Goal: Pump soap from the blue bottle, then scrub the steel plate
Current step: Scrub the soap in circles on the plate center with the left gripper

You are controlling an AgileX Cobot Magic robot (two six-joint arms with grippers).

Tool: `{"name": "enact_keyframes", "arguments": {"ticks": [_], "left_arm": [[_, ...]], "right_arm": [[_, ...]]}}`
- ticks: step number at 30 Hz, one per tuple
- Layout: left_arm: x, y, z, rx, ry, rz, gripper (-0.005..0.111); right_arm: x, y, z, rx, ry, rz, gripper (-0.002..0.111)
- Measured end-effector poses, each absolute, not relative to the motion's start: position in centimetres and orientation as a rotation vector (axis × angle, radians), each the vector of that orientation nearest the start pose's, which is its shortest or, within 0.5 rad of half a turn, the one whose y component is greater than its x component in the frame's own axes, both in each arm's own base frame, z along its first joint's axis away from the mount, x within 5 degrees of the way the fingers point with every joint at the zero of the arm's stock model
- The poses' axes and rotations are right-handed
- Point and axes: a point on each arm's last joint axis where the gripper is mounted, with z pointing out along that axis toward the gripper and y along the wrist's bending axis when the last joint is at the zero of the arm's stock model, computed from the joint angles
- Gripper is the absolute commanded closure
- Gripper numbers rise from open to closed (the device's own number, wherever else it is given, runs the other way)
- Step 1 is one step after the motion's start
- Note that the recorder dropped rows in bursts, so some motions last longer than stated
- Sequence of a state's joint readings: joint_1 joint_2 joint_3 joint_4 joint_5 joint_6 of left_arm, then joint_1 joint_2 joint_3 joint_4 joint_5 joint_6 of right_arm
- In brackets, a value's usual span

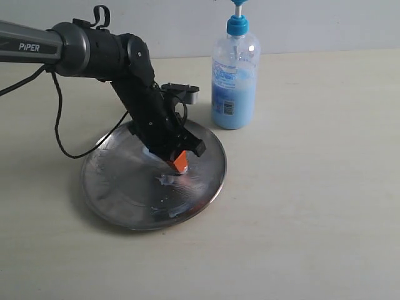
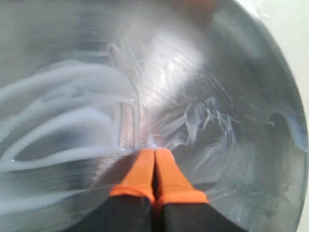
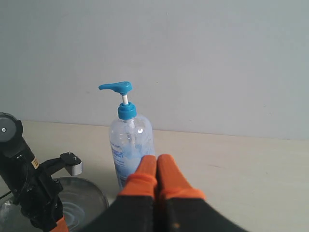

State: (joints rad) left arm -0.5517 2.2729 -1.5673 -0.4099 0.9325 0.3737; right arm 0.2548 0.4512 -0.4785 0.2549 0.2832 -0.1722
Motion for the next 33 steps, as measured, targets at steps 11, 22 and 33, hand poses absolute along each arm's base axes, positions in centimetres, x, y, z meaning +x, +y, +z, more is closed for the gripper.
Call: {"name": "enact_keyframes", "arguments": {"ticks": [11, 22, 33], "left_arm": [[34.8, -24.6, 10.6, 1.164, 2.936, -0.432, 0.106], [36.1, -23.1, 10.7, 1.140, 2.898, -0.089, 0.106], [38.0, -23.8, 9.9, 0.910, 2.776, -0.099, 0.106]], "right_arm": [[9.4, 3.1, 31.7, -0.209, 1.727, 0.304, 0.108], [9.4, 3.1, 31.7, -0.207, 1.727, 0.306, 0.108], [9.4, 3.1, 31.7, -0.207, 1.727, 0.306, 0.108]]}}
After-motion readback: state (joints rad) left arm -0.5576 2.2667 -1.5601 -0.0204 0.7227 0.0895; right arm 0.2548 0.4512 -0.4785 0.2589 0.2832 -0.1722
